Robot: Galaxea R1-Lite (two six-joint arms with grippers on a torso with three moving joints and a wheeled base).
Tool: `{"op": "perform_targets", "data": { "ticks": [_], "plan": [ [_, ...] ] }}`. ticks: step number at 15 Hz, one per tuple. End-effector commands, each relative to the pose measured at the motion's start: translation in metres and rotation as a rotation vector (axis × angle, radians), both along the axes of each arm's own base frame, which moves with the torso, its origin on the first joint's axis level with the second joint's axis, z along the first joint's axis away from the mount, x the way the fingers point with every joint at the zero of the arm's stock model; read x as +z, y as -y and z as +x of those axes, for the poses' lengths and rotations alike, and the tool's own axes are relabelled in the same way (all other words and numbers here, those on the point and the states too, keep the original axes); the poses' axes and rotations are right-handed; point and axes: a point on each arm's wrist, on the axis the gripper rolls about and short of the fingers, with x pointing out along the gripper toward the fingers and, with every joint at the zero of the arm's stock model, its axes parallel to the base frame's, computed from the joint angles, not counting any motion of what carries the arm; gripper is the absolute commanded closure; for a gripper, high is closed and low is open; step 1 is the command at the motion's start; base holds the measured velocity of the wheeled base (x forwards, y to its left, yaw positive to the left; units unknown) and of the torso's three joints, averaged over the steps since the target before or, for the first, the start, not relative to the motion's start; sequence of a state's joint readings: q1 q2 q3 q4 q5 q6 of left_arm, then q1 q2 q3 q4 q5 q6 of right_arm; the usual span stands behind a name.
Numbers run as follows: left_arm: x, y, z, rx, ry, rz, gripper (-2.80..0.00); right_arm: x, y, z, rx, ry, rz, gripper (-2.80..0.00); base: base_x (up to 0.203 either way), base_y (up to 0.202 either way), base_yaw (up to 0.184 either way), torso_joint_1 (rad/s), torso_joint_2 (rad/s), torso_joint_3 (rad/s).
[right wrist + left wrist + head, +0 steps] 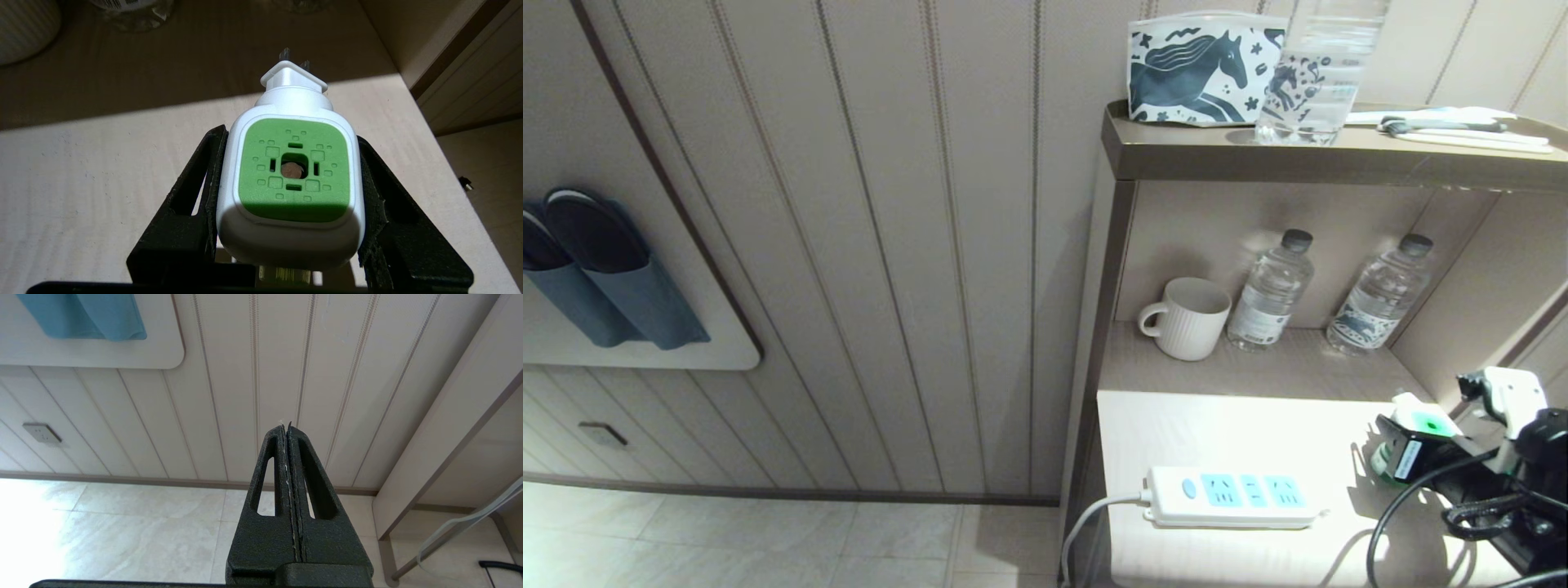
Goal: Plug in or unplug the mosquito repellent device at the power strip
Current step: Pick up the mosquito repellent liquid
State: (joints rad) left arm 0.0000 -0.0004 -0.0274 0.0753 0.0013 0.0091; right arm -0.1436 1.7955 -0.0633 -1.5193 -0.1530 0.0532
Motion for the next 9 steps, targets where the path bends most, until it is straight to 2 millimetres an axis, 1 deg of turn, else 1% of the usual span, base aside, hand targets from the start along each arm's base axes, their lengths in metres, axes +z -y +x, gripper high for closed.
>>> {"op": "perform_targets", "data": {
  "ticks": [1,3,5,6,8,9],
  "plan": [
    [0.0,0.0,0.0,0.0,-0.002,0.002,0.0,0.023,-0.001,-0.008,-0.001,0.119,-0.02,0.0,0.0,0.0,0.0,0.0,0.0,0.0],
    [0.0,0.0,0.0,-0.001,-0.002,0.002,0.0,0.03,-0.002,-0.015,-0.002,0.11,-0.023,0.0,0.0,0.0,0.0,0.0,0.0,0.0],
    [0.0,0.0,0.0,-0.001,0.0,0.002,0.0,0.047,-0.003,-0.02,-0.002,0.123,-0.027,0.0,0.0,0.0,0.0,0.0,0.0,0.0],
    [0.0,0.0,0.0,-0.001,-0.002,0.002,0.0,0.06,-0.004,-0.025,0.0,0.121,-0.027,0.0,0.0,0.0,0.0,0.0,0.0,0.0],
    [0.0,0.0,0.0,-0.001,-0.002,0.002,0.0,0.086,-0.007,-0.034,0.017,0.018,-0.007,0.0,0.0,0.0,0.0,0.0,0.0,0.0],
    [0.0,0.0,0.0,-0.001,-0.002,0.002,0.0,0.109,-0.011,-0.038,0.041,-0.026,0.008,0.0,0.0,0.0,0.0,0.0,0.0,0.0]
  ]
}}
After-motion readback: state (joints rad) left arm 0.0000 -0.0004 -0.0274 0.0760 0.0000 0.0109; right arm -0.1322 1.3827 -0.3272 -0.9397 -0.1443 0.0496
